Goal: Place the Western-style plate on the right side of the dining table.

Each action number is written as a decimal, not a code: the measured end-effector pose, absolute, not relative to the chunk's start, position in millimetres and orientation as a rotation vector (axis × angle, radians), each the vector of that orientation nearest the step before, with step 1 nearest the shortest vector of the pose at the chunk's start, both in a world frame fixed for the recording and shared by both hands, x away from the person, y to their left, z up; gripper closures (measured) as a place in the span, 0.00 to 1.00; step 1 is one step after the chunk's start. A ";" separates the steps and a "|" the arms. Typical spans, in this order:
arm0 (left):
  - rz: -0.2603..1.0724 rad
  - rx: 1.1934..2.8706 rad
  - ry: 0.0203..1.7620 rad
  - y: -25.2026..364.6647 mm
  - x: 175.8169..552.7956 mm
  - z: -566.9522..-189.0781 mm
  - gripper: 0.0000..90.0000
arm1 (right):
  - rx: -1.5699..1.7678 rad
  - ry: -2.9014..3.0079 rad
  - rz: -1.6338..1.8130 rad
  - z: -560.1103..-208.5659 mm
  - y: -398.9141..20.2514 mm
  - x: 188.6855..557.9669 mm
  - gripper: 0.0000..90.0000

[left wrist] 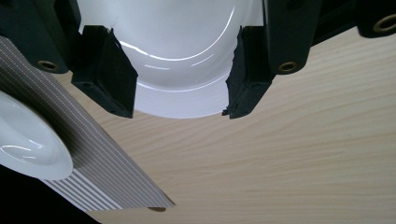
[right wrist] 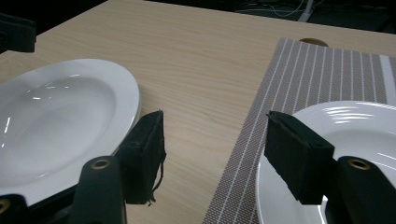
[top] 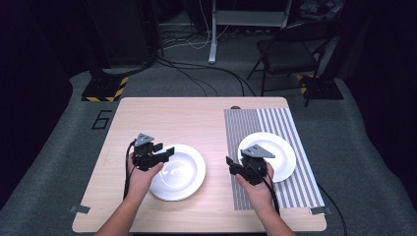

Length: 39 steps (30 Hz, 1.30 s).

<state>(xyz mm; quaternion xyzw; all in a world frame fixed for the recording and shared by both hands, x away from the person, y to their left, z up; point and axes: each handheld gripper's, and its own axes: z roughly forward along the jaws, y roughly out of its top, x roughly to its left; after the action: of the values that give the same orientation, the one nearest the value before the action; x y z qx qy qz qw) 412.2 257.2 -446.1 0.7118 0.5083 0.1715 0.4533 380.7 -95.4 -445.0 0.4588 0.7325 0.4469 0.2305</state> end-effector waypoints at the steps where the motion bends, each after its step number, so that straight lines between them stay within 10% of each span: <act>1: 0.432 1.759 1.261 261.9 410.5 -447.1 0.47 | 1.255 2.021 1.229 -445.1 -93.1 380.7 0.41; 39: 0.515 1.678 1.524 374.0 403.3 -504.9 0.45 | 1.129 2.286 1.174 -485.1 -74.6 359.0 0.42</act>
<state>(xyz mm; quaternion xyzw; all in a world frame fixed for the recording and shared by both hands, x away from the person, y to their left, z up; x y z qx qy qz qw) 403.3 374.0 -504.9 0.6625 0.6015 0.2034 0.3974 359.0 -74.6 -485.1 0.3966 0.8031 0.4124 0.1665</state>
